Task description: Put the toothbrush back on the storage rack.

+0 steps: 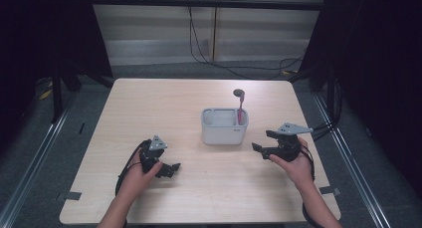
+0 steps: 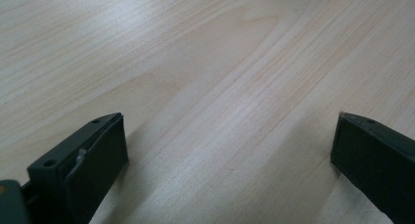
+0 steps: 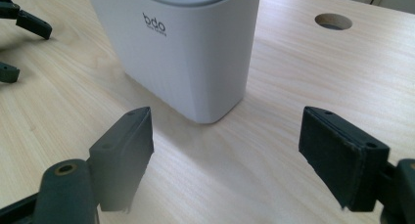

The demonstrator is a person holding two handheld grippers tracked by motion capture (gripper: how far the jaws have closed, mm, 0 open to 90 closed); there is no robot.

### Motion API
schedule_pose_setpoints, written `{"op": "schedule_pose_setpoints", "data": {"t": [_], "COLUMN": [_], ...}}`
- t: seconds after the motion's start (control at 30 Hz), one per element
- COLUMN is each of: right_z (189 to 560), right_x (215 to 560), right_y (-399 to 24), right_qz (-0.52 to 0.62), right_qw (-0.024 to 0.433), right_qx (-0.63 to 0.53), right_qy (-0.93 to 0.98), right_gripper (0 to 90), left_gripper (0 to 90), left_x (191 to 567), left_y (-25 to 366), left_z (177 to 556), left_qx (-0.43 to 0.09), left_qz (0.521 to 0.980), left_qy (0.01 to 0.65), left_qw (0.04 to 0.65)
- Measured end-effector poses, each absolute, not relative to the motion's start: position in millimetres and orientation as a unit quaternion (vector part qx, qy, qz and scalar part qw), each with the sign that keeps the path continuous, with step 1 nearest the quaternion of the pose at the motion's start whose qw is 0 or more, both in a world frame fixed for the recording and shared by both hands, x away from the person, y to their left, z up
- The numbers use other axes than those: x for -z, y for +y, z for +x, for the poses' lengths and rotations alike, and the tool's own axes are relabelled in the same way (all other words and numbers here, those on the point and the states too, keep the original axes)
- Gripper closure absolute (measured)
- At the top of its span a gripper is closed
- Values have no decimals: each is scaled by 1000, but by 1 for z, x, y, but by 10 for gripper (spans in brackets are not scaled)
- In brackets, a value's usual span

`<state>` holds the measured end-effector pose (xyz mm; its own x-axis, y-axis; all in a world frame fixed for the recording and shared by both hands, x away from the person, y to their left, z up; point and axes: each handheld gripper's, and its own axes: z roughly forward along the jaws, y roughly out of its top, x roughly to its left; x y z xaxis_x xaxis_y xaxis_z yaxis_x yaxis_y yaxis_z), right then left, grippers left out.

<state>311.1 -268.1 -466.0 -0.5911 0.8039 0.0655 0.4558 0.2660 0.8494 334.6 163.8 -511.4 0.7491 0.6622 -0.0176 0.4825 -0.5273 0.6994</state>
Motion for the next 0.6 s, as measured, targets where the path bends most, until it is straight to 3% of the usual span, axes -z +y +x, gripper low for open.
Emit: {"op": "schedule_pose_setpoints", "data": {"t": [0.6], "right_z": [306], "right_x": [483], "right_y": [-274], "right_qz": [412], "right_qw": [182], "right_qx": [-433], "right_qy": [781], "right_gripper": [202], "left_gripper": [0], "left_x": [511], "left_y": [164], "left_z": [335], "left_qx": [-126], "left_qz": [865], "left_qy": [331], "left_qw": [356]}}
